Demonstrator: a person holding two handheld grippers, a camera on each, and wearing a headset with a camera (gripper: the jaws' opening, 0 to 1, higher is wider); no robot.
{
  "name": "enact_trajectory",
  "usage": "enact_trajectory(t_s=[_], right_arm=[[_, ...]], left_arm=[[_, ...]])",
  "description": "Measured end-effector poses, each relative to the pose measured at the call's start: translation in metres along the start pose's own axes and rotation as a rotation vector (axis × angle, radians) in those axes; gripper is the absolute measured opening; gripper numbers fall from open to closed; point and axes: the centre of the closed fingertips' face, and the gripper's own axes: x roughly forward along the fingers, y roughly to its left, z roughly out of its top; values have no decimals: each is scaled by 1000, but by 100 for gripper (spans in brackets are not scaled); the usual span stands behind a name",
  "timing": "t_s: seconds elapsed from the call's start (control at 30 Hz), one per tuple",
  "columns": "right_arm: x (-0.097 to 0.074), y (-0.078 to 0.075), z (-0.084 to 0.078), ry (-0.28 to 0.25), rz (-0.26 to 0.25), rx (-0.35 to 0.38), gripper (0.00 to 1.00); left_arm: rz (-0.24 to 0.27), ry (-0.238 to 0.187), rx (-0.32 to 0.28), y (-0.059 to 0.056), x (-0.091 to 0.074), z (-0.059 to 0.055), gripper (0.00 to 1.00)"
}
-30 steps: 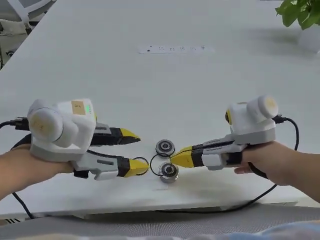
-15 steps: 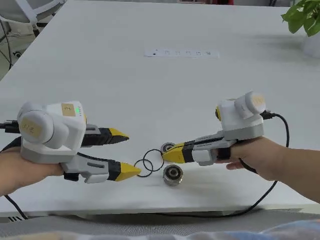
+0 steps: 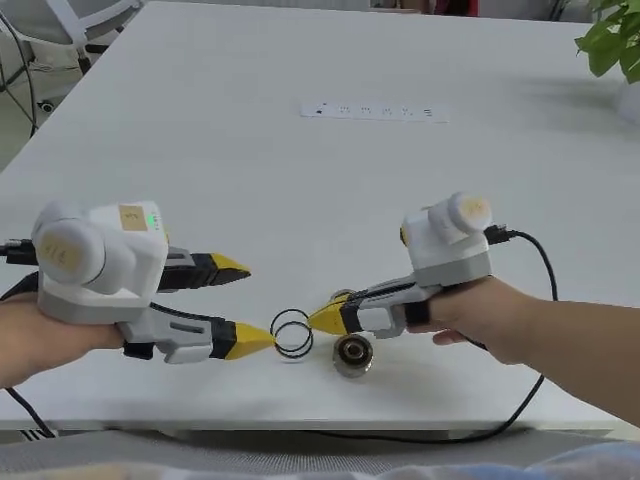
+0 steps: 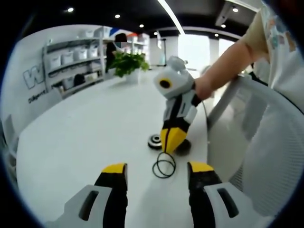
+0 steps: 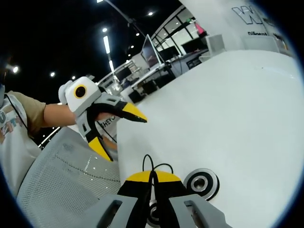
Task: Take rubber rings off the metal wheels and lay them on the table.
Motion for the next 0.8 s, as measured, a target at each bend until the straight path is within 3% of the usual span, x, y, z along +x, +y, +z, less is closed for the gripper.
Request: enact_trajectory(t_s=[0.23,0.5,0.8], right_arm=[[3,-9,-6,31,-55,24,0],[4,-13,-8,49,-93,3,0],[2,-14,-8,48,-106,-10,4]], left_arm=[[5,4,-8,1,-2,-3,51],[5,4,-11,3,-1,-4,51],[3,13,-9,3,1,-6,51]])
